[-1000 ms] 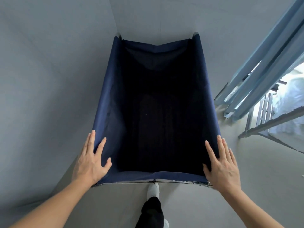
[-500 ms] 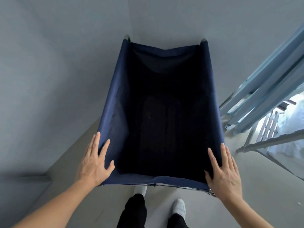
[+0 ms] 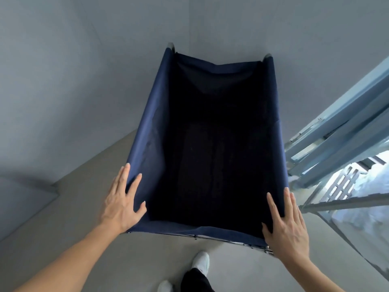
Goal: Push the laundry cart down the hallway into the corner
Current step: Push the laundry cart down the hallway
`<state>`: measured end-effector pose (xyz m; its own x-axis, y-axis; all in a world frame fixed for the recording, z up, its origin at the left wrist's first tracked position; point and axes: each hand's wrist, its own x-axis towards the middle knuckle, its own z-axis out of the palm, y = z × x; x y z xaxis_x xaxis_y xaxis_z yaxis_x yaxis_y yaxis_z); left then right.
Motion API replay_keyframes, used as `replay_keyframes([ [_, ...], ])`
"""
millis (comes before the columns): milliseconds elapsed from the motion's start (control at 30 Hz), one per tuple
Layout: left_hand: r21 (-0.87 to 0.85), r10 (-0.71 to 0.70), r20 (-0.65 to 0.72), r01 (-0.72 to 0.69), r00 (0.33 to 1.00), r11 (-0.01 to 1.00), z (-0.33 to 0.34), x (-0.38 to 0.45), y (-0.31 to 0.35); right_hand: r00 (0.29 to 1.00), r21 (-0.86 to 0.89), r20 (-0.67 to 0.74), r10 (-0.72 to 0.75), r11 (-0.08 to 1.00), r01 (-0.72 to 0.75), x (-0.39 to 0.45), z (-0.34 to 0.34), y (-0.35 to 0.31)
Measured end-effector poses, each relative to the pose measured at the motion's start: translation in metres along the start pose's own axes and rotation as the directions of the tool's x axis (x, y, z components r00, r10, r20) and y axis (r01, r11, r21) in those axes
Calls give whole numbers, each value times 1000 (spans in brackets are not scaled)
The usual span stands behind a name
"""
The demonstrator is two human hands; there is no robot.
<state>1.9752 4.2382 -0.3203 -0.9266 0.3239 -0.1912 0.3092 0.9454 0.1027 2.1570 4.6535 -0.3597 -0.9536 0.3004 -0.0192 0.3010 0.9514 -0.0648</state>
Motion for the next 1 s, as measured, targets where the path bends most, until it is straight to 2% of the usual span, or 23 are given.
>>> replay_keyframes([
  [367, -24, -61, -57, 60, 997, 998, 23, -63, 61, 994, -15, -17, -107, 994, 107, -17, -4, 67],
  [1000, -67, -203, -52, 199, 978, 978, 52, -179, 204, 976, -45, 7, -218, 975, 218, -57, -23, 187],
])
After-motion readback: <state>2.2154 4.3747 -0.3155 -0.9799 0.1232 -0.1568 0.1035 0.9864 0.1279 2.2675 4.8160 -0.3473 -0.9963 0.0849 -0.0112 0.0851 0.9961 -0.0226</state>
